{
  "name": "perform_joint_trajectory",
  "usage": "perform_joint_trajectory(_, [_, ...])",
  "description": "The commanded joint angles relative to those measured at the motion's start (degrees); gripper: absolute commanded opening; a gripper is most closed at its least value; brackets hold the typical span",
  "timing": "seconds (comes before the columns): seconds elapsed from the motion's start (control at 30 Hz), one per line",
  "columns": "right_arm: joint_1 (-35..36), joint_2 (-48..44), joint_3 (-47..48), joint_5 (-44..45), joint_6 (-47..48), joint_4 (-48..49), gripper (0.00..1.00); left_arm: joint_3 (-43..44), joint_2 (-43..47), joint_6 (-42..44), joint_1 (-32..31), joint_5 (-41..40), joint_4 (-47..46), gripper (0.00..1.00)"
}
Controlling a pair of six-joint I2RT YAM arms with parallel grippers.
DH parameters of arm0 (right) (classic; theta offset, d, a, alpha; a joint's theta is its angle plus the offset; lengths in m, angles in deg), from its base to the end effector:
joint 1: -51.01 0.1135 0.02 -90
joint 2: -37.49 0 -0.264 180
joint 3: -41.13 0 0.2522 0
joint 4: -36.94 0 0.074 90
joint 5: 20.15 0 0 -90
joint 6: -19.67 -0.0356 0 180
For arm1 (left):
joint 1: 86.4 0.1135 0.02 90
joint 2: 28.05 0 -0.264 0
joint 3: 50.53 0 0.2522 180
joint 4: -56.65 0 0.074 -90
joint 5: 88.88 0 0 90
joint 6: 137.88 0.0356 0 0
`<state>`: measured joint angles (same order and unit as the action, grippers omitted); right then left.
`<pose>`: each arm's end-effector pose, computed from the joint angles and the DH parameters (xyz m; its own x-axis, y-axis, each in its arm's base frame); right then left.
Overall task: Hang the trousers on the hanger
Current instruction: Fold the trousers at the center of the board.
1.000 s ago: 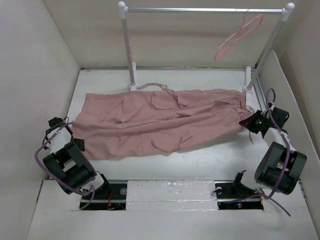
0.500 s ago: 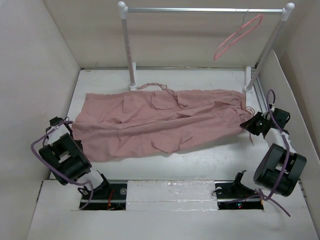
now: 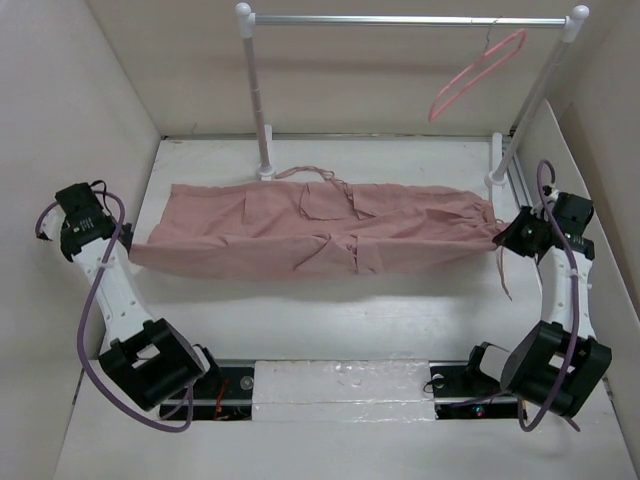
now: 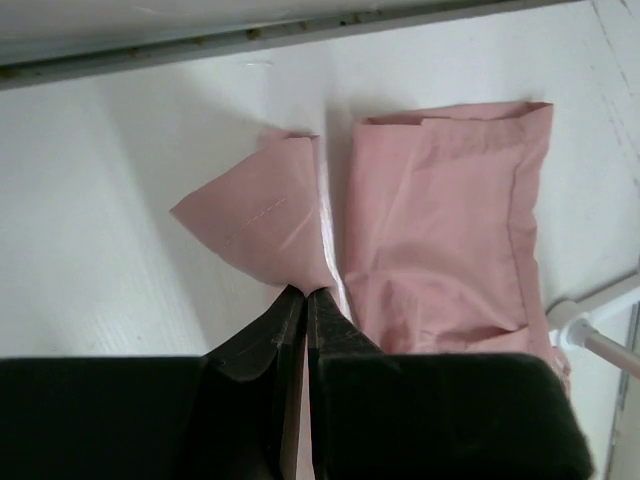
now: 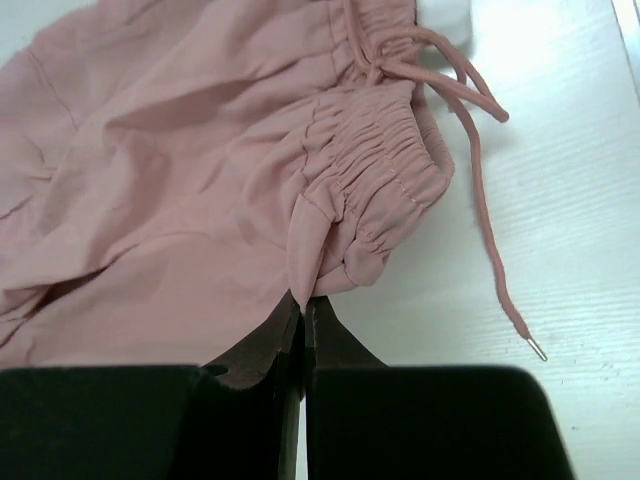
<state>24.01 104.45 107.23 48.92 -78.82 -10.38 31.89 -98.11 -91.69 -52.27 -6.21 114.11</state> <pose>0.2199 -0.0978 0.2727 -0.6255 0.4735 -0.6202 0.3075 0.8801 0.3617 0.2073 0.1460 0.3382 0.0137 -0.8202 -0.5719 -0.8613 0.2809 -0.4234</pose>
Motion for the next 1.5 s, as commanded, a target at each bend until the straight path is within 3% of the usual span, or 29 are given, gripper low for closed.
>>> perform_joint_trajectory(0.0, [0.4, 1.8, 4.7, 3.4, 2.4, 1.0, 0.00, 3.0, -1.7, -2.2, 0.2, 3.6, -2.5, 0.00])
perform_joint_trajectory(0.1, [1.5, 4.1, 7.8, 4.0, -0.8, 5.9, 0.00, 4.5, -4.3, -3.7, -0.5, 6.8, -6.5, 0.00])
perform_joint_trajectory(0.17, [2.9, 6.3, 11.7, 5.0, -1.9, 8.2, 0.00, 7.5, -7.5, -3.8, -2.7, 4.4, -7.3, 0.00])
perform_joint_trajectory(0.43, [7.5, 24.4, 28.9, 5.2, -1.4, 7.1, 0.00, 18.1, -19.6, -4.9, -11.5, -3.2, -10.7, 0.00])
perform_joint_trajectory(0.73, [8.1, 41.6, 47.3, 3.5, -1.9, 4.6, 0.00, 31.9, -35.0, -5.3, -14.9, -6.8, -10.2, 0.00])
perform_joint_trajectory(1.03, [10.7, 51.7, 53.2, 1.7, -8.3, 11.5, 0.00, 46.3, -49.3, -2.1, -18.0, -7.9, -11.9, 0.00])
perform_joint_trajectory(1.1, [11.4, 52.0, 52.4, 1.7, -9.2, 13.9, 0.08, 47.9, -51.2, -1.4, -18.0, -7.2, -12.6, 0.00])
perform_joint_trajectory(1.13, [12.3, 51.9, 52.0, 1.2, -9.5, 15.0, 0.33, 48.1, -51.6, -0.5, -18.7, -6.2, -12.9, 0.11])
perform_joint_trajectory(1.2, [13.0, 50.2, 49.6, 0.2, -9.5, 16.9, 0.57, 47.9, -51.5, 1.7, -18.7, -5.1, -12.9, 0.24])
perform_joint_trajectory(1.23, [13.6, 49.1, 48.2, -0.2, -9.5, 17.6, 0.71, 47.6, -51.0, 2.9, -18.7, -3.6, -13.0, 0.40])
perform_joint_trajectory(1.27, [13.6, 44.4, 44.8, -0.5, -9.3, 19.0, 0.78, 45.3, -47.7, 6.2, -18.7, -3.2, -13.2, 0.52])
perform_joint_trajectory(1.3, [13.6, 44.3, 44.8, -0.3, -9.3, 19.1, 0.78, 45.2, -47.6, 6.3, -18.7, -3.2, -13.2, 0.52])
perform_joint_trajectory(1.33, [13.6, 42.4, 41.0, -0.2, -9.0, 19.1, 0.85, 43.6, -45.9, 7.1, -18.7, -2.8, -13.9, 0.61])
perform_joint_trajectory(1.4, [14.2, 36.0, 35.9, 0.4, -8.9, 21.6, 0.88, 37.4, -39.6, 8.6, -18.7, -2.5, -15.6, 0.68])
perform_joint_trajectory(1.47, [14.2, 32.0, 28.7, 1.2, -9.1, 23.4, 0.88, 31.2, -33.9, 8.8, -18.7, -1.6, -15.8, 0.70])
